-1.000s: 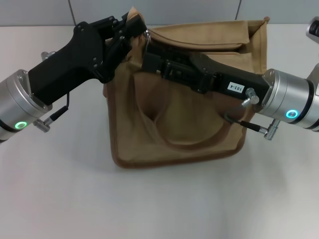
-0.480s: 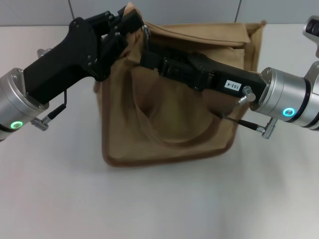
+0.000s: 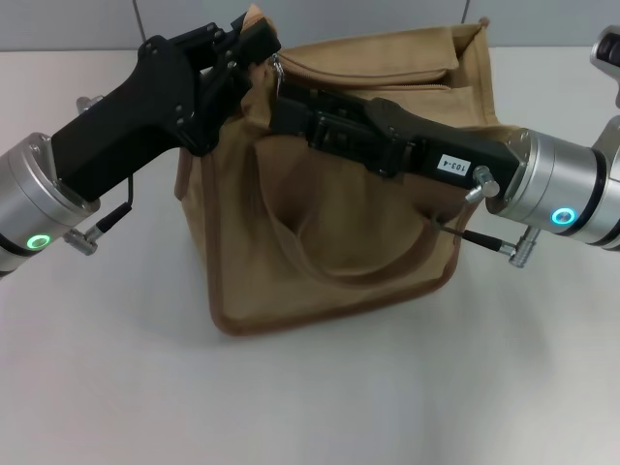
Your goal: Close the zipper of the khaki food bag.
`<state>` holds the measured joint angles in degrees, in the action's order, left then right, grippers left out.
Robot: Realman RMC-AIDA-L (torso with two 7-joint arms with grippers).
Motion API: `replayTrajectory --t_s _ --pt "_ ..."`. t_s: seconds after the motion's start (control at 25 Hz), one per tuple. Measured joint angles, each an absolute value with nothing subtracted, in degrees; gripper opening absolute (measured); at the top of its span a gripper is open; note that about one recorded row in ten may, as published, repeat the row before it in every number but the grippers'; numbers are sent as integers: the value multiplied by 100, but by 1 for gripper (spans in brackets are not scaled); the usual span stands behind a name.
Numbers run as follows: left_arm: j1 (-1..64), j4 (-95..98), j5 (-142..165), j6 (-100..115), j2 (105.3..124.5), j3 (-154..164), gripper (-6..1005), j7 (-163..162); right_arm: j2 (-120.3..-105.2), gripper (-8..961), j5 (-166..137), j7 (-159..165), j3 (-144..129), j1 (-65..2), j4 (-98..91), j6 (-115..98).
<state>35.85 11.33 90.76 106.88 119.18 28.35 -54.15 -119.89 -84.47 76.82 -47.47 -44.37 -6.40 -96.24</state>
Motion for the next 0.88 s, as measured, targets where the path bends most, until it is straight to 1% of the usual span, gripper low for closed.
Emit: replayTrajectory --t_s 0.44,0.6,0.88 --pt "3581 1121 9090 10656 11918 2839 104 -5355 -11988 639 -8404 7705 -4691 -4431 -598 -9517" --pt "3592 1116 9096 10654 11918 2839 105 -5354 -11988 639 -8421 7692 -4760 -4459 -594 -9879" --pt "3592 1116 9088 10674 11918 2839 106 -5352 -11988 639 -8398 7714 -4719 -4419 -589 -9683"
